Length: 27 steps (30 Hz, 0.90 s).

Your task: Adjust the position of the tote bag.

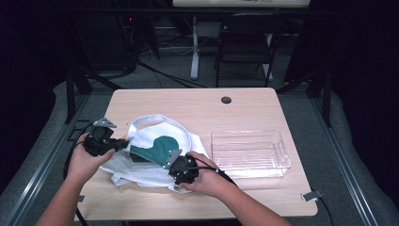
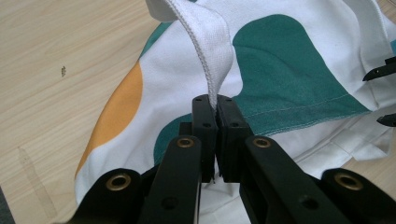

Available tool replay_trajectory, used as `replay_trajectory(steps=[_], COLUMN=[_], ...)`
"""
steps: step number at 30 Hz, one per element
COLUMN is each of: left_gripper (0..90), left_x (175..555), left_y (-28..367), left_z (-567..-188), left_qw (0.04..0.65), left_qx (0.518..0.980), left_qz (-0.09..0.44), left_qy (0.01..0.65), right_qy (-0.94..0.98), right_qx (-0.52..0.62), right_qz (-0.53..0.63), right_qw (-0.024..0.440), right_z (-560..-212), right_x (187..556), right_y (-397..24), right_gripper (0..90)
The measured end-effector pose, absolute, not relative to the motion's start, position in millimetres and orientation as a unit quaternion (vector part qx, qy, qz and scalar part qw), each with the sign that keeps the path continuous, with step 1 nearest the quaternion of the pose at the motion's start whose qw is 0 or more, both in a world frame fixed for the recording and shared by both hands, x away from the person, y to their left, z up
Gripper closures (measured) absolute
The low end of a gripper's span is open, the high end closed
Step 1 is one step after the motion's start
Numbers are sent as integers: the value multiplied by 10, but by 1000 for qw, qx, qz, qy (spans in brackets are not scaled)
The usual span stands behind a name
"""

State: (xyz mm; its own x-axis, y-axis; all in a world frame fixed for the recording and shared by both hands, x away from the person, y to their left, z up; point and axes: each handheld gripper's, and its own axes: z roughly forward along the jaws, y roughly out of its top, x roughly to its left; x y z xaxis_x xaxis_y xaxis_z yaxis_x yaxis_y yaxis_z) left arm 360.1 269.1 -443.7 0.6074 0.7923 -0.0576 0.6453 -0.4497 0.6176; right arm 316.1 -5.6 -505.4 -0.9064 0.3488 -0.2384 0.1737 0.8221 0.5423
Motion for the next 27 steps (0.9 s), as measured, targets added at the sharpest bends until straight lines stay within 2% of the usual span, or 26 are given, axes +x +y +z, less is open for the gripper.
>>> replay_trajectory(steps=[6, 7, 13, 19, 27], left_gripper=[876, 876, 876, 873, 834], left_x=[3601, 3599, 3598, 3587, 3583], left_y=[2701, 2699, 2694, 2680, 2680], left_z=[-4437, -4440, -4441, -4448, -4471], left_qw=[305, 303, 302, 298, 287], left_qx=[842, 843, 844, 848, 851], left_qz=[120, 120, 122, 123, 130], left_qy=[428, 427, 426, 422, 420], right_qy=[942, 942, 942, 938, 937], right_qx=[134, 133, 140, 158, 169], right_qz=[257, 253, 259, 267, 273], right_qw=[172, 173, 164, 153, 141], right_z=[-5076, -5076, -5036, -4965, -4941], right_x=[3143, 3144, 3161, 3184, 3220], right_y=[-66, -80, -124, -157, -181], right_gripper=[572, 622, 692, 802, 832])
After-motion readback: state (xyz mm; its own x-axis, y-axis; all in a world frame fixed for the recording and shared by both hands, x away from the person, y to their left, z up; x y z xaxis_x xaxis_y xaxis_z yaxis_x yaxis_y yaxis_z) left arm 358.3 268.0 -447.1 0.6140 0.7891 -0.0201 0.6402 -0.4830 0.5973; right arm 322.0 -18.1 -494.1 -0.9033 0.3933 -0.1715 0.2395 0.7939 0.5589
